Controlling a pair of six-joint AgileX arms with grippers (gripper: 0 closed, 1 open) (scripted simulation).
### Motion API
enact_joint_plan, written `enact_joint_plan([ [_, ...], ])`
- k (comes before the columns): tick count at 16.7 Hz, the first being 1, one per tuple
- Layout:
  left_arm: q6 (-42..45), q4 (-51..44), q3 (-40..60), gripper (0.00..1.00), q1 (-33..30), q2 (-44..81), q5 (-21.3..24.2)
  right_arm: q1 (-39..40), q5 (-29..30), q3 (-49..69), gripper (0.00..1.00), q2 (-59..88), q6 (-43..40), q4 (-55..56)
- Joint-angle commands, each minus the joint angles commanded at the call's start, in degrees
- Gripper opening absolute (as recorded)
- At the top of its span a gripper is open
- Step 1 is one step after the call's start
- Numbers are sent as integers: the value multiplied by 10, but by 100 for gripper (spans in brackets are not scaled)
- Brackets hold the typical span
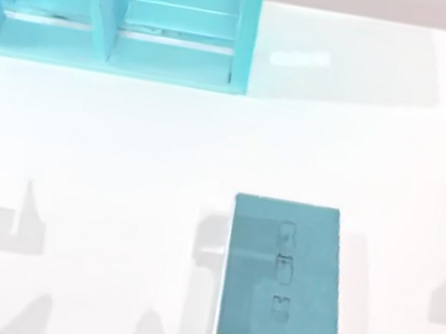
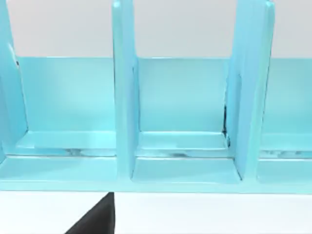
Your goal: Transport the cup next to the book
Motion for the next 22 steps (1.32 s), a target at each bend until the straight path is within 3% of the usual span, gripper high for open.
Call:
enact_joint_plan([
  [5, 33, -27, 32, 100, 28, 21, 2, 0, 0, 0, 100, 0, 0, 0],
  [9, 163, -120, 139, 100, 120, 98, 12, 0, 0, 0, 100, 0, 0, 0],
  [13, 388, -251, 281, 100, 242, 220, 22, 0, 0, 0, 100, 0, 0, 0],
  [22, 1013, -562, 550, 100, 490, 567, 23, 0, 0, 0, 100, 0, 0, 0],
])
